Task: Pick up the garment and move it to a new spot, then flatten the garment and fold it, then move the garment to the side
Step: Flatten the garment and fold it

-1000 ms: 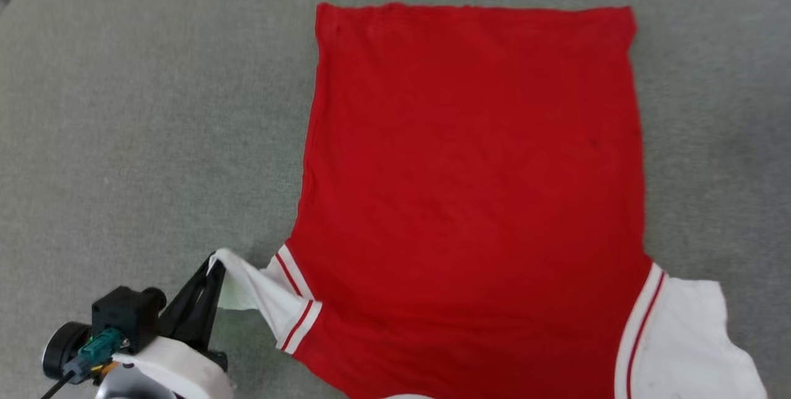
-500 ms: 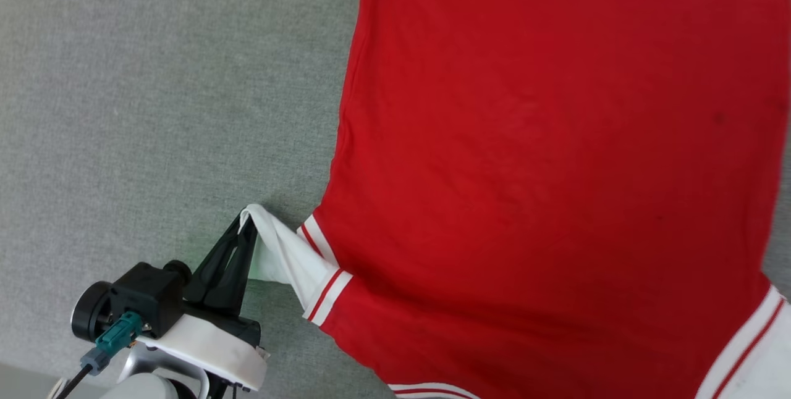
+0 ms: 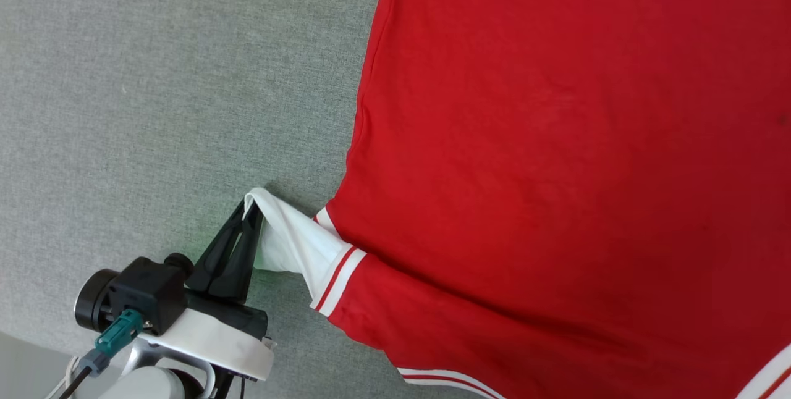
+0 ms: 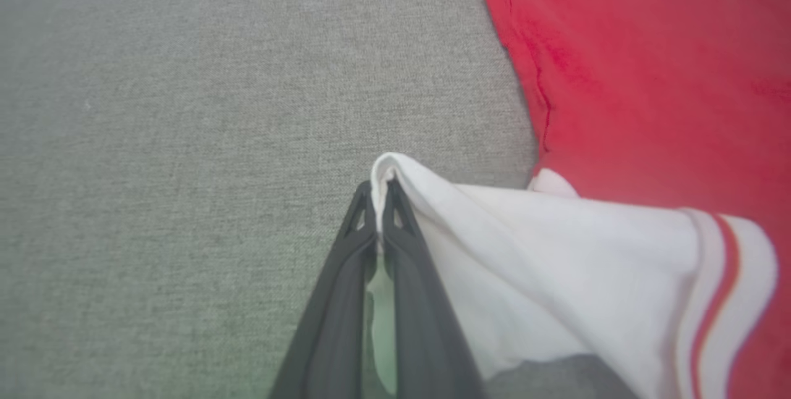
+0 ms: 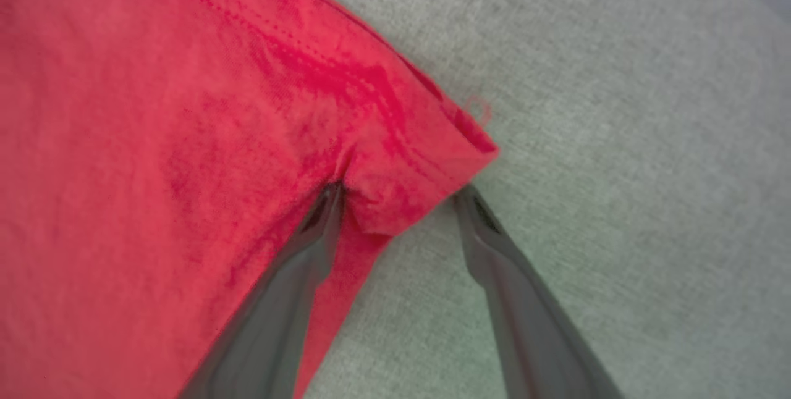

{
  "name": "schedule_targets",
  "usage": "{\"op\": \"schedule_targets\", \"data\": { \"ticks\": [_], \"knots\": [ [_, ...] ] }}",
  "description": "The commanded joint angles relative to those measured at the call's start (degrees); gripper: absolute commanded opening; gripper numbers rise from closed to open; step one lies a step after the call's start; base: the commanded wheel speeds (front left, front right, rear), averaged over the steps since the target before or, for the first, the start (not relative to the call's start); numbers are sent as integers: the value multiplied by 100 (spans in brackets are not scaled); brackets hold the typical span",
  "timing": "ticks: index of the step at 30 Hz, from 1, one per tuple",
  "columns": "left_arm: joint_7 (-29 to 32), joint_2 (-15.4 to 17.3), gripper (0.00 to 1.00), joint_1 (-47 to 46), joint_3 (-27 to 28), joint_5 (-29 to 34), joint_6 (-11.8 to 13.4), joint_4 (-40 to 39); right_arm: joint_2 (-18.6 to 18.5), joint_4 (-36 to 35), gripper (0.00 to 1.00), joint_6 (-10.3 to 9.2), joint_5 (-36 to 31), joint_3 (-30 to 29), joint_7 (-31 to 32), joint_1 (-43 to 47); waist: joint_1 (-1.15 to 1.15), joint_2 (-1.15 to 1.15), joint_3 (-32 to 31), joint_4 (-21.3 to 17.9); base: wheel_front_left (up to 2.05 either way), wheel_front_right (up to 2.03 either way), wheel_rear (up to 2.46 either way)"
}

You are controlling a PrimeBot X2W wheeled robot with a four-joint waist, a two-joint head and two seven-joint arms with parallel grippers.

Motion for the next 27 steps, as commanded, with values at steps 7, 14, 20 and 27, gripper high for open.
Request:
{"op": "schedule_targets", "data": {
  "ticks": [7,14,20,27],
  "knots": [
    [-16,-51,0,218,120,-26,-25,90,-57,-151,0,-2,131,385,-644,121,0,0,-607,-254,0,0,0],
    [-16,68,0,625,262,-153,129,71,-527,-573,0,-2,468,993,-1306,324,0,0,-1412,-649,0,0,0],
    [-6,219,0,966,322,-224,259,16,-1179,-1237,0,-2,938,1402,-1704,873,0,0,-1913,-965,0,0,0],
    [-7,380,0,1428,443,-352,459,-92,-2249,-2148,0,-2,1446,1742,-2150,2193,0,0,-2346,-1450,0,0,0]
  ]
}}
